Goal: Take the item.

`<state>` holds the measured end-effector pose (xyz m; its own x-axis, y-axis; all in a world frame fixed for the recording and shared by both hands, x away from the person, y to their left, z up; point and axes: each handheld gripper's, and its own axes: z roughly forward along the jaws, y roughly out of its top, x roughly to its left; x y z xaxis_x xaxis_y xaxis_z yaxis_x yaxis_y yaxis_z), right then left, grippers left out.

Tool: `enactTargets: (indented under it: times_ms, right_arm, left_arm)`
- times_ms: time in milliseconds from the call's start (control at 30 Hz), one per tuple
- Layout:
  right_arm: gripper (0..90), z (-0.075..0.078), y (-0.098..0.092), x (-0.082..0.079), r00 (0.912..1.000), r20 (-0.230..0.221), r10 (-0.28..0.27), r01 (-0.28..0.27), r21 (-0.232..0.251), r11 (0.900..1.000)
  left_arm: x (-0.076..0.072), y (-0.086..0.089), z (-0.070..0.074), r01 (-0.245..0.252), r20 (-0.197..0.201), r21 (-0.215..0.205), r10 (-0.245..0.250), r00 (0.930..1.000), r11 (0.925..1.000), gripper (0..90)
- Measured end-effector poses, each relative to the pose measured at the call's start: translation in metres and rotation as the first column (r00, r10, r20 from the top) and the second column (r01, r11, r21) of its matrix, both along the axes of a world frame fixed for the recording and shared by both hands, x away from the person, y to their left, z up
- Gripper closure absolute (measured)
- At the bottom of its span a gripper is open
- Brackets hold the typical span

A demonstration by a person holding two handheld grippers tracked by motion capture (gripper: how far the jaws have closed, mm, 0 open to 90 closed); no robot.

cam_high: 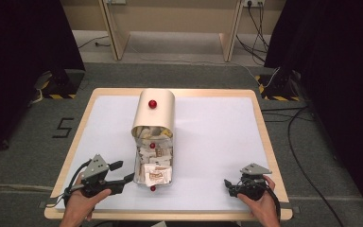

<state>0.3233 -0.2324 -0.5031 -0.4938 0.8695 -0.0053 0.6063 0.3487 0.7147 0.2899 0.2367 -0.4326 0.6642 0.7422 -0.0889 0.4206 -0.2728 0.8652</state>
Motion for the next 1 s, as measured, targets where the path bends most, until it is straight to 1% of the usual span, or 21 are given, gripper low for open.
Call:
enactTargets:
  times_ms: [33, 100, 133, 167, 300, 367, 400, 433, 500, 800, 900, 1000]
  right_arm:
    - [14.5, 0.000, 0.000, 0.000, 1.0000, 0.000, 0.000, 0.000, 0.000, 1.000]
    - [14.5, 0.000, 0.000, 0.000, 1.0000, 0.001, 0.000, 0.000, 0.001, 1.000]
    - [14.5, 0.000, 0.000, 0.000, 1.0000, 0.000, -0.002, 0.002, 0.001, 1.000]
    - [14.5, 0.000, 0.000, 0.000, 1.0000, 0.000, -0.002, 0.002, 0.001, 1.000]
    - [14.5, 0.000, 0.000, 0.000, 1.0000, 0.001, -0.001, 0.001, 0.001, 1.000]
    - [14.4, 0.000, 0.000, 0.000, 1.0000, -0.001, -0.003, 0.003, 0.002, 1.000]
    - [14.4, 0.000, 0.000, 0.000, 1.0000, 0.000, -0.001, 0.001, 0.001, 1.000]
    - [14.4, 0.000, 0.000, 0.000, 1.0000, 0.000, -0.001, 0.001, 0.001, 1.000]
    - [14.4, 0.000, 0.000, 0.000, 1.0000, -0.002, -0.004, 0.004, 0.002, 1.000]
    - [14.3, 0.000, 0.000, 0.000, 1.0000, 0.000, 0.000, 0.000, 0.000, 1.000]
    - [14.3, 0.000, 0.000, 0.000, 1.0000, 0.000, -0.001, 0.001, 0.000, 1.000]
    - [14.2, 0.000, 0.000, 0.000, 1.0000, 0.001, 0.000, 0.000, 0.000, 1.000]
  left_arm:
    - [0.000, 0.000, 0.000, 0.000, 0.000, 0.000, 0.000, 1.0000, 1.0000, 36.4]
    - [-0.001, -0.006, 0.000, 0.007, -0.006, -0.009, -0.007, 1.0000, 0.9999, 37.0]
    - [-0.002, -0.010, -0.001, 0.018, -0.008, -0.009, -0.018, 0.9998, 0.9998, 37.5]
    - [-0.002, -0.010, -0.001, 0.018, -0.008, -0.009, -0.018, 0.9998, 0.9998, 37.7]
    - [-0.003, -0.022, -0.002, 0.041, -0.010, -0.008, -0.041, 0.9991, 0.9991, 38.5]
    - [-0.003, -0.027, -0.003, 0.054, -0.011, 0.000, -0.054, 0.9985, 0.9985, 39.0]
    - [-0.002, -0.032, -0.006, 0.067, -0.018, 0.009, -0.066, 0.9976, 0.9977, 39.4]
    - [-0.002, -0.032, -0.006, 0.067, -0.018, 0.009, -0.066, 0.9976, 0.9977, 39.7]
    - [0.000, -0.039, -0.009, 0.085, -0.029, 0.018, -0.084, 0.9960, 0.9963, 40.2]
    - [0.003, -0.046, -0.015, 0.110, -0.060, 0.029, -0.108, 0.9923, 0.9935, 41.6]
    - [0.002, -0.049, -0.016, 0.124, -0.063, 0.026, -0.122, 0.9905, 0.9920, 41.7]
    - [0.002, -0.050, -0.017, 0.132, -0.065, 0.036, -0.130, 0.9894, 0.9905, 42.2]
